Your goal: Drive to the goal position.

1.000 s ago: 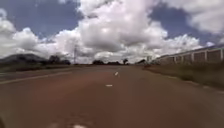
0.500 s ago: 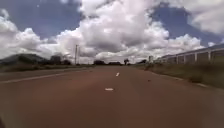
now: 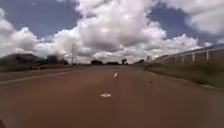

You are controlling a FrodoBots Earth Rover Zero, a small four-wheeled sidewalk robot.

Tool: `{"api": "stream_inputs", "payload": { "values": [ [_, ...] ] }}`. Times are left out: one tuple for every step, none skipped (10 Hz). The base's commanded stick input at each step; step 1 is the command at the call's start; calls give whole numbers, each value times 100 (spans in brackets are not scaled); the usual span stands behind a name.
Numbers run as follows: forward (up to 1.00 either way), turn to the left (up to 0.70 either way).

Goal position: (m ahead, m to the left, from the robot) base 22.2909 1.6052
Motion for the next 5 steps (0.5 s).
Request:
{"api": "stream_inputs", "payload": {
  "values": [
    [100, -1],
    [100, 0],
    [100, 0],
    [100, 0],
    [100, 0]
  ]
}}
